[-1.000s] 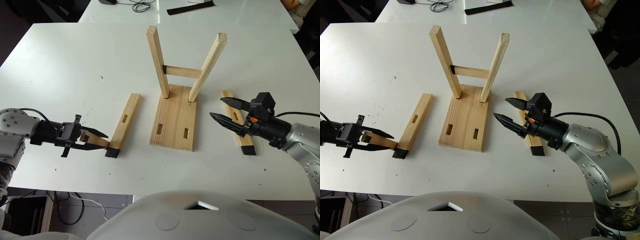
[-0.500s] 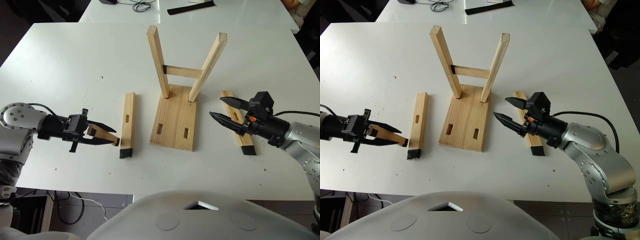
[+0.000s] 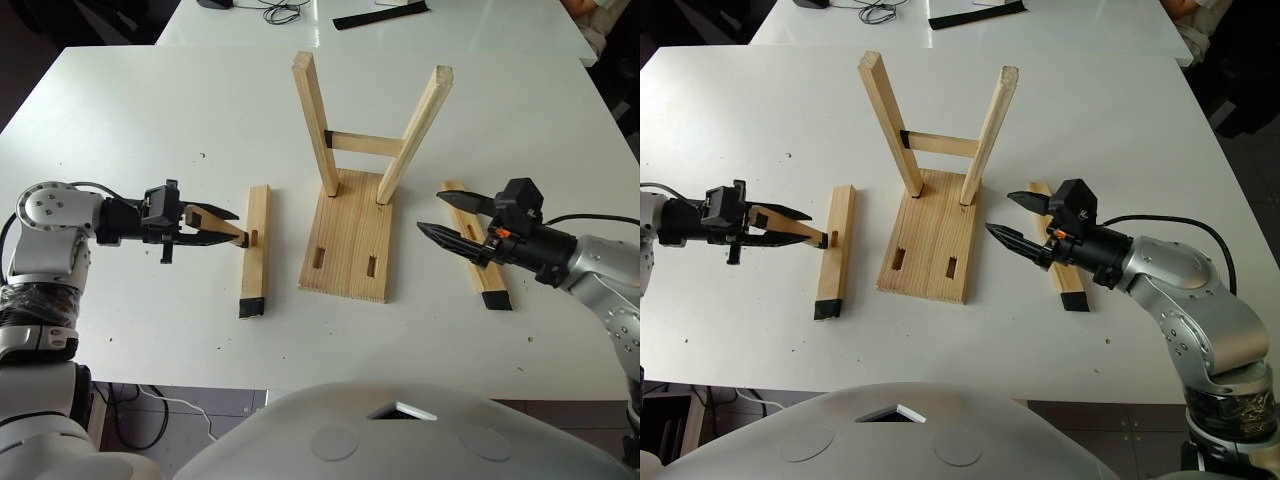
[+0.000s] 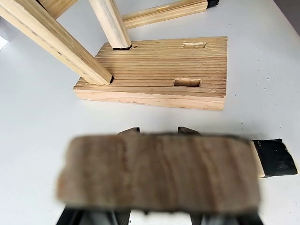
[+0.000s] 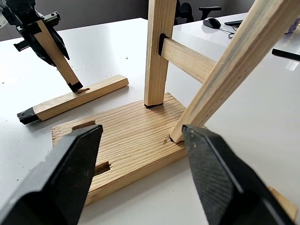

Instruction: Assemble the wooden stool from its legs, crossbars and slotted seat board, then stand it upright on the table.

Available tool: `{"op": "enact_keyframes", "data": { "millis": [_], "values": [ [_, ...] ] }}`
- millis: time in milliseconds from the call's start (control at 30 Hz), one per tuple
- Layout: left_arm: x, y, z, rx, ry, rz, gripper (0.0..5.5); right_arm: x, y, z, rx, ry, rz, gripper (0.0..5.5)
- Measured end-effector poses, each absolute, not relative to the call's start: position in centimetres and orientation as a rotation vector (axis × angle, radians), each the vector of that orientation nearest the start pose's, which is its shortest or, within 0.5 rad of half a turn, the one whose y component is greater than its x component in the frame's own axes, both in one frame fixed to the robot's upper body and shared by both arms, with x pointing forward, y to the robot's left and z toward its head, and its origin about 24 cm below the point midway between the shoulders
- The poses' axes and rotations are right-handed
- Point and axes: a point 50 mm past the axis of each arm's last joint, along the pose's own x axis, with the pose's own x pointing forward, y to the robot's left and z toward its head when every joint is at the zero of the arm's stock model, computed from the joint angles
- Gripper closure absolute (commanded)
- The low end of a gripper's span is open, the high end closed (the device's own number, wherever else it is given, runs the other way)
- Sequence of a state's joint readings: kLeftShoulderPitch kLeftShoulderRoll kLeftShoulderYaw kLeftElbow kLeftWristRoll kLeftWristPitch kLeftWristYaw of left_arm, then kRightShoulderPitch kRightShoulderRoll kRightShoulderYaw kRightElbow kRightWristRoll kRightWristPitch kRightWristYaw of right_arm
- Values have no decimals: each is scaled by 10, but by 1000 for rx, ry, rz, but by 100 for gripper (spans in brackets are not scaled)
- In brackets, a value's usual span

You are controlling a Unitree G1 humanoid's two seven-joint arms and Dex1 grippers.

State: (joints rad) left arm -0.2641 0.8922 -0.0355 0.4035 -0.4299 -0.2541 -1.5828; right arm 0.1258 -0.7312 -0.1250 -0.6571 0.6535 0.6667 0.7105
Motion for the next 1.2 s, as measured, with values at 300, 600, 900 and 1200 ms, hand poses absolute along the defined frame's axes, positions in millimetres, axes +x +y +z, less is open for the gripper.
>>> {"op": "enact_keyframes", "data": {
  "millis": [300, 600, 900, 1200],
  "values": [
    [253, 283, 110, 479, 221, -1375, 419, 194, -184, 134, -130, 259, 956, 237],
    [262, 274, 124, 485, 186, -1395, 419, 192, -185, 132, -130, 268, 948, 237],
    [258, 269, 116, 474, 207, -1432, 419, 192, -185, 131, -130, 268, 948, 237],
    [256, 264, 108, 450, 202, -1436, 419, 192, -184, 132, -130, 267, 952, 237]
  ]
}}
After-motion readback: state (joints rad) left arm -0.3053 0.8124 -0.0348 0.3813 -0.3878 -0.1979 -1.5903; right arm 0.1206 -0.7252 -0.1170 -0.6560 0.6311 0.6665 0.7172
